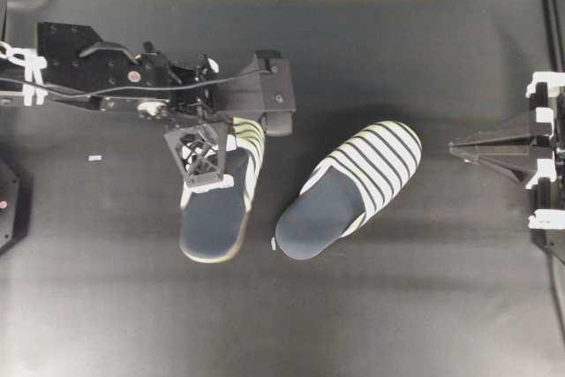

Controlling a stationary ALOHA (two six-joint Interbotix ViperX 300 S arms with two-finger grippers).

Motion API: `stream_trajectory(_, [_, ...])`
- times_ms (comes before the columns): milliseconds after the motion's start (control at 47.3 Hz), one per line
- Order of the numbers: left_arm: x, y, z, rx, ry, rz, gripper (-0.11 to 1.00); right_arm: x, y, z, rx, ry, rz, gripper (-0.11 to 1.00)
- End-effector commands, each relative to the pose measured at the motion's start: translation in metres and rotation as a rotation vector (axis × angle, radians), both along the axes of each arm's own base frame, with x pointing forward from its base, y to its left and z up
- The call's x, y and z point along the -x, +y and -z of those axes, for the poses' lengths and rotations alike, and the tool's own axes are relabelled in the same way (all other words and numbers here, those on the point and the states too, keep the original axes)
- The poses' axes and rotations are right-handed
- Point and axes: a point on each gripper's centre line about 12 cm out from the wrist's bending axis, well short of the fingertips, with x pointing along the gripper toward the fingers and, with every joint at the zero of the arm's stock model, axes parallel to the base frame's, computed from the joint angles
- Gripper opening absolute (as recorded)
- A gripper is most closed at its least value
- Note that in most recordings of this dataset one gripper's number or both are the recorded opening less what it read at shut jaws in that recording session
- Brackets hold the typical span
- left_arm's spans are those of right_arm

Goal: Arrange the slippers with the left arm.
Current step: 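Lift the left slipper and rotate it to point straight forward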

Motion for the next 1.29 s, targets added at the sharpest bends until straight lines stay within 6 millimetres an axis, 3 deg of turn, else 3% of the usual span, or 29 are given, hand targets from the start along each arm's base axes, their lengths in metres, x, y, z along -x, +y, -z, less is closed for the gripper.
stream_trajectory(0, [-0.006, 0.004, -0.001, -0.009, -0.036, 0.001, 0.01, -0.001, -0.001, -0.003, -0.006, -0.011, 0.007, 0.0])
stream_trajectory(338, [-0.009, 0.004, 0.04, -0.006, -0.034, 0.011, 0.01, -0.001, -0.001, -0.002, -0.006, -0.014, 0.007, 0.0])
stream_trajectory(613, [-0.009, 0.003, 0.05, -0.004, -0.056, 0.012, 0.01, -0.001, -0.002, 0.0, -0.006, -0.011, 0.009, 0.0])
stream_trajectory(1268, [-0.022, 0.0, 0.053, 0.027, -0.11, -0.046, 0.01, 0.002, -0.001, 0.0, -0.006, -0.019, 0.007, 0.0])
